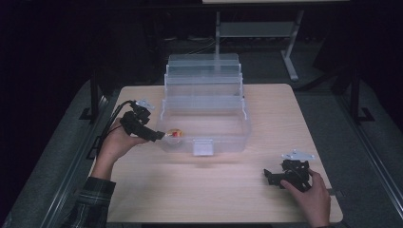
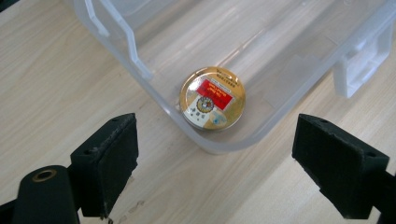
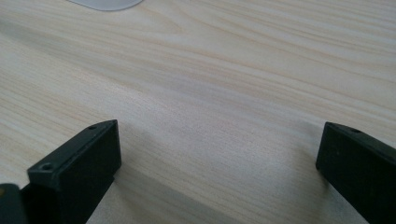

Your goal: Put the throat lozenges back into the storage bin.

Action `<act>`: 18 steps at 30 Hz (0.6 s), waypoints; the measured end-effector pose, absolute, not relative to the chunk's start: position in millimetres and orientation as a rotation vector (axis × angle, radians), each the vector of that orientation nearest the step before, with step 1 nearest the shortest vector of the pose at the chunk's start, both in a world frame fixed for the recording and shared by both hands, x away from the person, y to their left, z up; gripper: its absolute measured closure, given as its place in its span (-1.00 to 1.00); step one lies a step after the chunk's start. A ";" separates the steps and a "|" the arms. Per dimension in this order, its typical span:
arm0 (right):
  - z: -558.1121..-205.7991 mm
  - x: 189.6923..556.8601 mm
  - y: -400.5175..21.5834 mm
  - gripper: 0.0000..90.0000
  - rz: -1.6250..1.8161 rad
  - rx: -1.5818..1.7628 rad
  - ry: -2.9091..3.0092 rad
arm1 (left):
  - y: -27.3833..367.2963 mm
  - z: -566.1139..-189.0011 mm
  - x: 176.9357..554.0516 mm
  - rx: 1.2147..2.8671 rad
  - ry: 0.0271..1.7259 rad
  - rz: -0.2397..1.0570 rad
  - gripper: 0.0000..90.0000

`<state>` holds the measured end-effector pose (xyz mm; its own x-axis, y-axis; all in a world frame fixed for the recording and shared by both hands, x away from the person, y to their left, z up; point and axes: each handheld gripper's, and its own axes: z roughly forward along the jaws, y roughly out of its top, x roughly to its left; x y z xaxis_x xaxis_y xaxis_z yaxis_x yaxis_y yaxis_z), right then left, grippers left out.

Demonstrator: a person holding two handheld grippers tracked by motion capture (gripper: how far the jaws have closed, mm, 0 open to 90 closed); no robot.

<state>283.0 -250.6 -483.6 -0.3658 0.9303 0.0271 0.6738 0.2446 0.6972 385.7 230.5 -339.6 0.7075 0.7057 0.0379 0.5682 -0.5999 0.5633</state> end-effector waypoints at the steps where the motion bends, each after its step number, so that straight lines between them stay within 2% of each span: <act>1: -483.6 283.0 -250.6 -1.00 0.888 1.469 2.130 | 232.0 -340.5 384.9 2.393 0.970 0.350 -0.69; 18: -483.5 283.0 -250.6 -1.00 0.890 1.468 2.131 | 254.4 -356.1 358.4 2.319 0.999 0.383 -0.69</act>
<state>283.0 -250.6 -483.5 -0.3668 0.9299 0.0278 0.6737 0.2449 0.6973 358.4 254.4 -356.1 0.6783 0.7341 0.0327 0.5679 -0.5519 0.6107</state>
